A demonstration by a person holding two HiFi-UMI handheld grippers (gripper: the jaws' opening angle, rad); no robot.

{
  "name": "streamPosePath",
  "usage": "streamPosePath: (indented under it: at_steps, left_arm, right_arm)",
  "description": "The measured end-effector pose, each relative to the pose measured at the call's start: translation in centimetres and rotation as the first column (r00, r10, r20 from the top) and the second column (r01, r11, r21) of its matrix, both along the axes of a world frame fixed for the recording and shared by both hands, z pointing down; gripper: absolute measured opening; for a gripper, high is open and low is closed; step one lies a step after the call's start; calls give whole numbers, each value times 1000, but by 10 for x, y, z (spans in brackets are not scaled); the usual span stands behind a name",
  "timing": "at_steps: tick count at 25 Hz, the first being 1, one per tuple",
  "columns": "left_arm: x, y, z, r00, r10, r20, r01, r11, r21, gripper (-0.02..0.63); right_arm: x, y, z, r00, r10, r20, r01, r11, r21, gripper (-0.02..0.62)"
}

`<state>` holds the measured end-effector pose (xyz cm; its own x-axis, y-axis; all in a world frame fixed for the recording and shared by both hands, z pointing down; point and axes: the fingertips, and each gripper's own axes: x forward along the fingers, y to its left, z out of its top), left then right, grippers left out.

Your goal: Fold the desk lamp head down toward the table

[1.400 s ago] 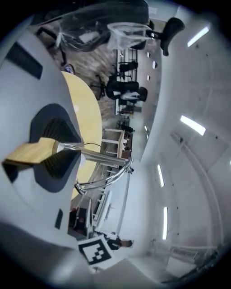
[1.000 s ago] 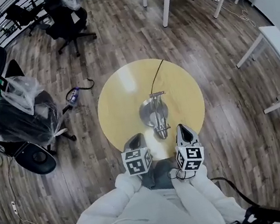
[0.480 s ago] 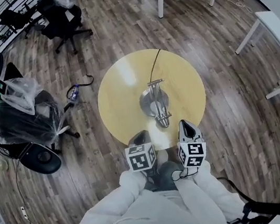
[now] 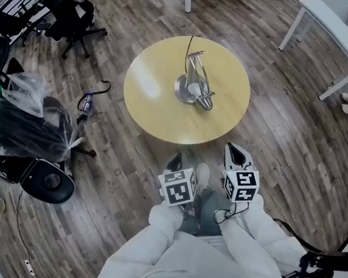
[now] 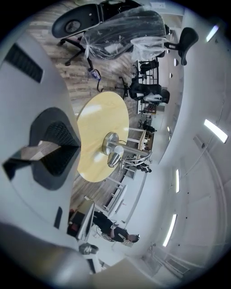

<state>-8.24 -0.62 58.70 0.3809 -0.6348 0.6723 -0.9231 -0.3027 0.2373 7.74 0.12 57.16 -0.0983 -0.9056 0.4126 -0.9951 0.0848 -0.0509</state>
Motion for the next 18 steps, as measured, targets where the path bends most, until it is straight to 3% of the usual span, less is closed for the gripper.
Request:
streamPosePath:
  at_steps: [6, 9, 18]
  left_arm:
    - [-5, 44, -22, 1000, 30, 0, -30, 998, 48, 2]
    - [3, 53, -35, 998, 62, 2, -62, 993, 96, 2]
    - [18, 70, -47, 998, 66, -5, -65, 991, 119, 2]
  right_arm:
    - [-13, 43, -29, 1000, 13, -6, -12, 999, 40, 12]
    - [-19, 49, -37, 1000, -7, -9, 7, 999, 53, 12]
    - [-16, 55, -57, 999, -44, 10, 43, 997, 69, 12]
